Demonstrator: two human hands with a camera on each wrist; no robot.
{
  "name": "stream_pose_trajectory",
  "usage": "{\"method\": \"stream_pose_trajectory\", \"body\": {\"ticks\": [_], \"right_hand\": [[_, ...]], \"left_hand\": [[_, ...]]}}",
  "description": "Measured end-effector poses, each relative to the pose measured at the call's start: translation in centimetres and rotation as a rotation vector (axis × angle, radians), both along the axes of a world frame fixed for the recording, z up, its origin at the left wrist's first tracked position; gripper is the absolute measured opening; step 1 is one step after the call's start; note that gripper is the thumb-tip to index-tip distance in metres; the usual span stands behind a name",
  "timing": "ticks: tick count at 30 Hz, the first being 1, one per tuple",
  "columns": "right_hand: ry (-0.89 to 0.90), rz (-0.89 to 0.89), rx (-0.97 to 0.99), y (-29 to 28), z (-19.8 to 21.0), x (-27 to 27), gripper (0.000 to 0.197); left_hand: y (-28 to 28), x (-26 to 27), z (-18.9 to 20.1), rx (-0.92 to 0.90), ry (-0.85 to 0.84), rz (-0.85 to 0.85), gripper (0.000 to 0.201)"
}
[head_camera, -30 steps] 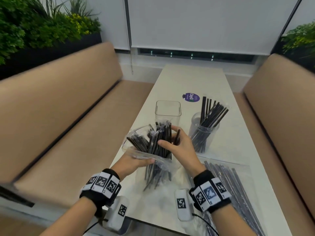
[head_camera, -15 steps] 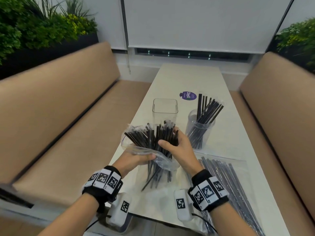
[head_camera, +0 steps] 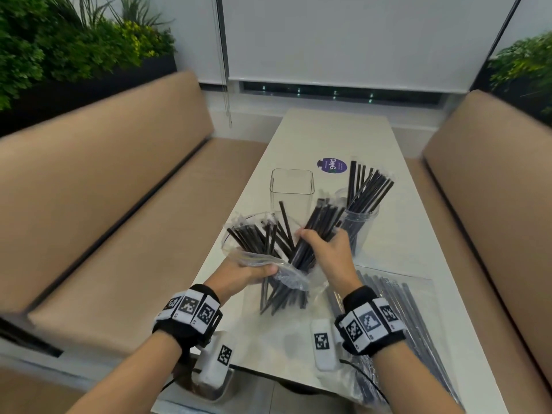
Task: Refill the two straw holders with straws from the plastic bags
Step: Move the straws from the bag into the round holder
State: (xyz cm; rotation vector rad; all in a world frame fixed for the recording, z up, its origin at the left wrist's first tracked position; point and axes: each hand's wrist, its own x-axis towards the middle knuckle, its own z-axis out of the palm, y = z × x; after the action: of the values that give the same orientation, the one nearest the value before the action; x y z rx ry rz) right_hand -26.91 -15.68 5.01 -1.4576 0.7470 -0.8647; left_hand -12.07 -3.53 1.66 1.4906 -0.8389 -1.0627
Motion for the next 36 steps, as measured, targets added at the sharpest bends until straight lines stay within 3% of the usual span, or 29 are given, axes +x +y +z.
{"method": "stream_pose_trajectory", "body": {"ticks": [13, 23, 28, 32, 36], "right_hand": [[-0.163, 0.011, -0.009, -2.4, 5.9, -1.3, 0.046], [-0.444, -0.049, -0.065, -3.5, 11.8, -3.8, 0.020], [-0.471, -0.077, -0.139, -4.1, 15.4, -5.4, 0.014], [-0.489, -0.124, -0.322, -6.0, 19.5, -6.4, 0.011], [-0.374, -0.232, -0.568, -9.3, 24.0, -6.7, 0.013]], "left_hand": [[-0.4, 0.2, 0.1, -0.031, 0.014, 0.011, 0.021], [-0.1, 1.0, 0.1, -0.052, -0.016, 0.057, 0.016], [0.2, 1.2, 0.3, -0.055, -0.040, 0.073, 0.023], [0.3, 1.1, 0.3, -0.047, -0.073, 0.067, 0.028], [0.4, 1.0, 0.1, -0.034, -0.089, 0.074, 0.027]]}}
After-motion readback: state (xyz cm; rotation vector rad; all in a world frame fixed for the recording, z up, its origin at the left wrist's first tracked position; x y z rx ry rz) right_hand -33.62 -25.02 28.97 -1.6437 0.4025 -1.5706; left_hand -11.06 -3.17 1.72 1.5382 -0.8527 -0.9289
